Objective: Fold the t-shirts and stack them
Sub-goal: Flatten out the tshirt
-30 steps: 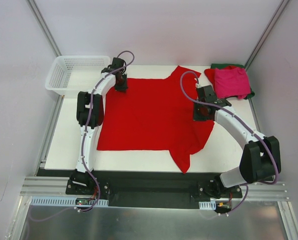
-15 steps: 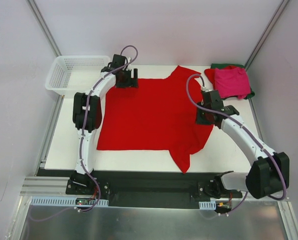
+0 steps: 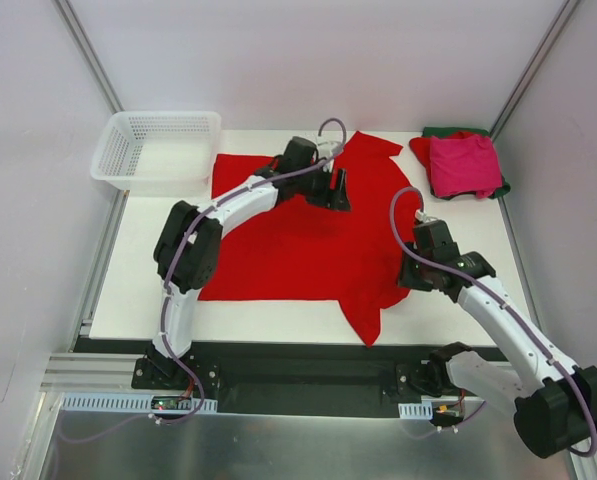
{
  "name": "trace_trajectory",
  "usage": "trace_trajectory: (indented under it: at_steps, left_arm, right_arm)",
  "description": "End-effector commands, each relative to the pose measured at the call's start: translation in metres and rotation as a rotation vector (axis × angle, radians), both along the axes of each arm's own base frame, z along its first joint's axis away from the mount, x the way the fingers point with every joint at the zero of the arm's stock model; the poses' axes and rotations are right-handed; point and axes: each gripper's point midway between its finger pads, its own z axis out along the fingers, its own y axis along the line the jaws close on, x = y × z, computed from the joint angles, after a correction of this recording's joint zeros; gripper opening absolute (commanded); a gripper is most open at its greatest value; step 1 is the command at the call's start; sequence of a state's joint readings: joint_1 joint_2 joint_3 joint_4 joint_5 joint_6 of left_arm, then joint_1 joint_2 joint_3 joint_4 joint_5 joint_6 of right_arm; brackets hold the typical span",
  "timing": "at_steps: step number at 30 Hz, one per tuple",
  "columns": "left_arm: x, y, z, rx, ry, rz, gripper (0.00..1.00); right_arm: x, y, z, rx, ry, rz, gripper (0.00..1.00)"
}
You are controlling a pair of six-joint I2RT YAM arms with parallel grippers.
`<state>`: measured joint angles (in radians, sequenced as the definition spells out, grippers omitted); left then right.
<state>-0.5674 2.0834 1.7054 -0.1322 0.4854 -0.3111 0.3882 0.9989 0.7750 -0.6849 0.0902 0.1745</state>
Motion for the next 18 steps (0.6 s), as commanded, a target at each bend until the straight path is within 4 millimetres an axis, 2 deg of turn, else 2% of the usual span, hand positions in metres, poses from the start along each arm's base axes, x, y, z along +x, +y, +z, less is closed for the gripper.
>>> trace_trajectory:
  at_steps: [1,2,3,8,18]
  left_arm:
    - [-0.018,-0.027,0.002,-0.090,0.014,-0.054,0.63]
    - [-0.027,-0.029,-0.005,-0.084,0.042,-0.058,0.63]
    - [-0.027,-0.032,-0.002,-0.101,0.027,-0.062,0.63]
    - [-0.035,-0.034,-0.011,-0.113,0.038,-0.070,0.62]
    - [-0.036,-0.037,-0.026,-0.110,0.054,-0.083,0.61]
  right_arm:
    - [-0.028,0.000,-0.004,0.024,0.036,-0.048,0.36]
    - [-0.035,-0.002,-0.012,0.022,0.057,-0.064,0.37]
    - [-0.037,-0.002,-0.014,0.025,0.060,-0.071,0.38]
    - [-0.053,-0.009,-0.031,0.010,0.103,-0.130,0.42]
    - [-0.060,-0.019,-0.047,-0.057,0.147,-0.227,0.42]
